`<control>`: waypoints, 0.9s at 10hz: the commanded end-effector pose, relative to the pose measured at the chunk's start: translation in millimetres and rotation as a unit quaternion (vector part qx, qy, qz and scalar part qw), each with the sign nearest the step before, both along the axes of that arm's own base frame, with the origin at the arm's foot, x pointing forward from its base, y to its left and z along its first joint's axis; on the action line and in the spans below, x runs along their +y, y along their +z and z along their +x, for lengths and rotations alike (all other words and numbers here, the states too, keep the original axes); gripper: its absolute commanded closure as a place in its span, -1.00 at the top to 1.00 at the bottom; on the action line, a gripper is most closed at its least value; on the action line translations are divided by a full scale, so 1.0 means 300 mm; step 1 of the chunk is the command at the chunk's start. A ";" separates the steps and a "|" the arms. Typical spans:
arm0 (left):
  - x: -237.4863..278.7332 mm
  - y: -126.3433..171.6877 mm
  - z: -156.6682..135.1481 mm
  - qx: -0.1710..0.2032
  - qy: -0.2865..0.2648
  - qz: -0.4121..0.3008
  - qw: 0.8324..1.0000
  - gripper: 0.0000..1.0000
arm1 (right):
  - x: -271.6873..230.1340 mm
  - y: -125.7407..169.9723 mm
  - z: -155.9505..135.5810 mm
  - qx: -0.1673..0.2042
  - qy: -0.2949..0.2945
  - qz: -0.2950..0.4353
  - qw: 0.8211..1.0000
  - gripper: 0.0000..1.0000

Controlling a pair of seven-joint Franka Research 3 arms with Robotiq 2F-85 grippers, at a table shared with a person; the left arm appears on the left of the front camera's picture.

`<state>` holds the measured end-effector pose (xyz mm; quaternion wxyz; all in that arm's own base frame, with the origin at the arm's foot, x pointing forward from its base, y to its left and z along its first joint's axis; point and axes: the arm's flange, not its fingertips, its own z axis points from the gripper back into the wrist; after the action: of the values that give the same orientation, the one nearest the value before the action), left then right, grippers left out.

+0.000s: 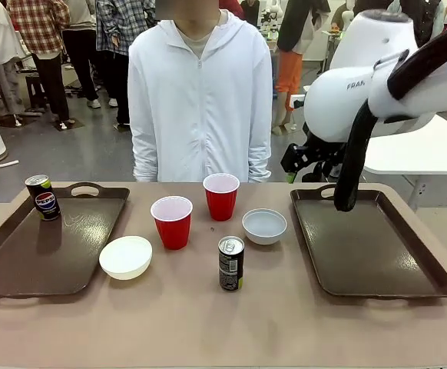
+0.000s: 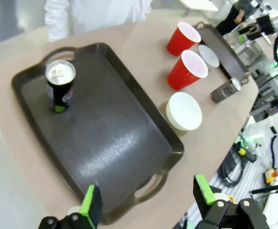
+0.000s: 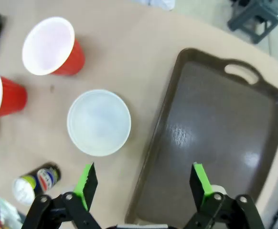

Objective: Prepare tableware on both trays.
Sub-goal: Pick up a Picnic Bowl from the table and place it on a Handle tray.

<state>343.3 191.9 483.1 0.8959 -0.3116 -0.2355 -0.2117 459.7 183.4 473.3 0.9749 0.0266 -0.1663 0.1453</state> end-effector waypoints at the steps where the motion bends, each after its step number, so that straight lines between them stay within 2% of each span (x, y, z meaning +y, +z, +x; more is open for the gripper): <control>1: 0.004 -0.001 0.002 -0.004 -0.004 0.003 1.000 1.00 | -0.004 0.031 -0.014 0.003 0.015 -0.004 1.000 1.00; 4: 0.004 -0.001 0.002 -0.004 -0.004 0.003 1.000 1.00 | 0.002 0.006 -0.004 0.001 0.003 0.002 1.000 1.00; 6: 0.004 -0.001 0.002 -0.004 -0.004 0.003 1.000 1.00 | 0.069 -0.146 0.036 0.039 -0.027 -0.035 0.998 1.00; 9: 0.004 -0.001 0.002 -0.004 -0.004 0.003 1.000 1.00 | 0.123 -0.272 0.086 0.058 -0.033 -0.052 0.996 1.00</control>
<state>343.3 191.9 483.2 0.8959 -0.3115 -0.2356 -0.2117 472.2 206.2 391.6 0.9868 -0.0123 -0.0956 0.1299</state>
